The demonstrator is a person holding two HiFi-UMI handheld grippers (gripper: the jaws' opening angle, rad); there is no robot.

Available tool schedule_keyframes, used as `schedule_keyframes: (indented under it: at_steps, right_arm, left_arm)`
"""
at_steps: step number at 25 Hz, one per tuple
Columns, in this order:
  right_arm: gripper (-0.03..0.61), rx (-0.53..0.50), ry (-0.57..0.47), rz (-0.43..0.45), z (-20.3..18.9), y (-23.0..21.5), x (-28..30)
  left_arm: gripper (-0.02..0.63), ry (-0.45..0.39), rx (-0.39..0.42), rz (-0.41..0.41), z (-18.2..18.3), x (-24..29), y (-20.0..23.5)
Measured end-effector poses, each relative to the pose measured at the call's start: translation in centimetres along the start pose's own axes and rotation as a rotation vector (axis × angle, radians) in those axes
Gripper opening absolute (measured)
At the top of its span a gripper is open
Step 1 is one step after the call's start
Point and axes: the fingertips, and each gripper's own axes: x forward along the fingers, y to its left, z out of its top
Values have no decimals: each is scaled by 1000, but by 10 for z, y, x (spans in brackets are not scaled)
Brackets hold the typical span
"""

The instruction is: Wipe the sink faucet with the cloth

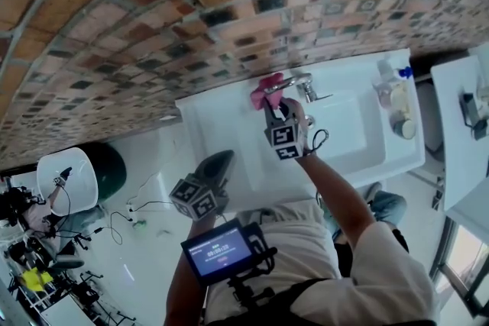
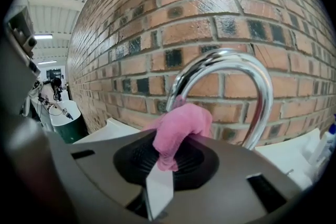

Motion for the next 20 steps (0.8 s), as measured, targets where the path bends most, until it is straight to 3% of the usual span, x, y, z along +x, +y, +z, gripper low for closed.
schedule_keyframes:
  at_steps: [8, 14, 20]
  right_arm:
    - [69, 69, 1, 45, 10, 22, -6]
    - [69, 11, -197, 243, 74, 70, -54]
    - [69, 137, -246, 171, 95, 45, -105]
  left_arm:
    - [2, 2, 3, -11, -3, -5, -3]
    - [2, -10, 2, -46, -3, -4, -11]
    - [2, -51, 41, -67, 0, -27, -16]
